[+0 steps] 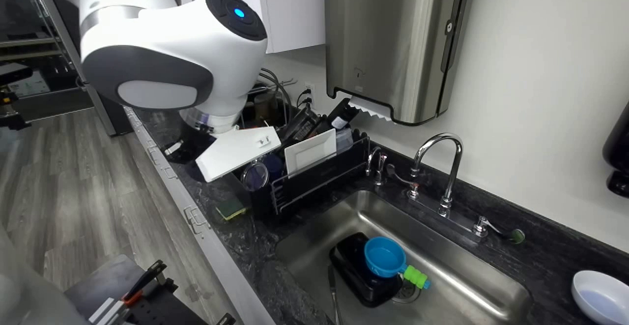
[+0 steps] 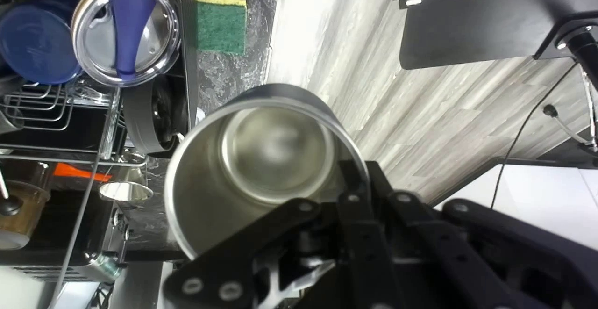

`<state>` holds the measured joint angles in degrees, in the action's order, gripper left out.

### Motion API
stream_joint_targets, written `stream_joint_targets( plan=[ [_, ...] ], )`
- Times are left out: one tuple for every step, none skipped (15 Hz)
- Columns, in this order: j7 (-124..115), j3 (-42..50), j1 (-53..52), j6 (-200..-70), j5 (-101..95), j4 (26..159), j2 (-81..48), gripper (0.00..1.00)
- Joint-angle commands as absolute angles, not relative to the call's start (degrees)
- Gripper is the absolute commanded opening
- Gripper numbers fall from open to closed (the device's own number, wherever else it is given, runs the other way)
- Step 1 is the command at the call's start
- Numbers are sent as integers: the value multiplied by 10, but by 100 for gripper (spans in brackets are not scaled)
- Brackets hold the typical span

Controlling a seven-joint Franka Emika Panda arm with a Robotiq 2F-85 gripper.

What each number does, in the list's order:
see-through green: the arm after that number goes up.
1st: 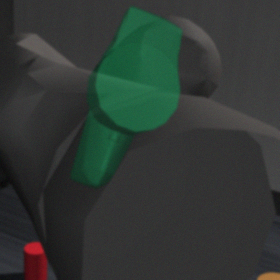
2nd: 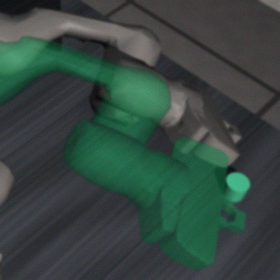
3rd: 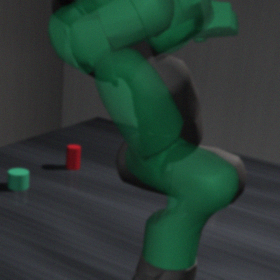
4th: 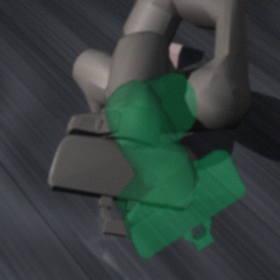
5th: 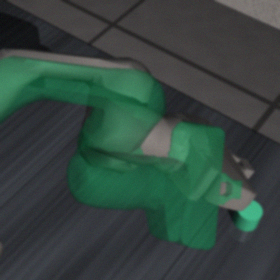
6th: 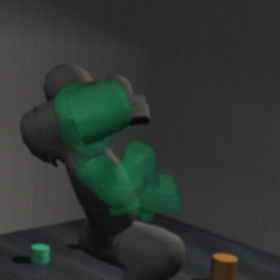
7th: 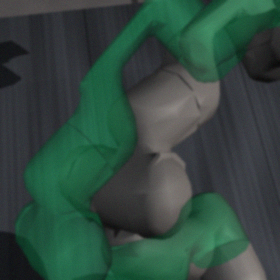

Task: Put the cup in the sink on the dish rack

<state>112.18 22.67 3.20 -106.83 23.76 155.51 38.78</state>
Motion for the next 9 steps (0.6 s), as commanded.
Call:
stream_joint_targets(
  plan=[
    [1146, 211, 13, -1116, 275, 1557, 363, 2],
    [1146, 208, 5, -1126, 283, 1554, 355, 2],
    [1146, 204, -5, -1135, 293, 1550, 344, 2],
    [1146, 200, -13, -1145, 303, 1548, 335, 2],
    [1147, 197, -21, -1156, 314, 1544, 325, 2],
    [1145, 193, -28, -1162, 324, 1540, 316, 2],
    [1148, 189, -35, -1172, 333, 1537, 307, 2],
    [1147, 185, -39, -1177, 341, 1533, 299, 2],
    [1149, 180, -43, -1184, 349, 1529, 290, 2]
  ],
)
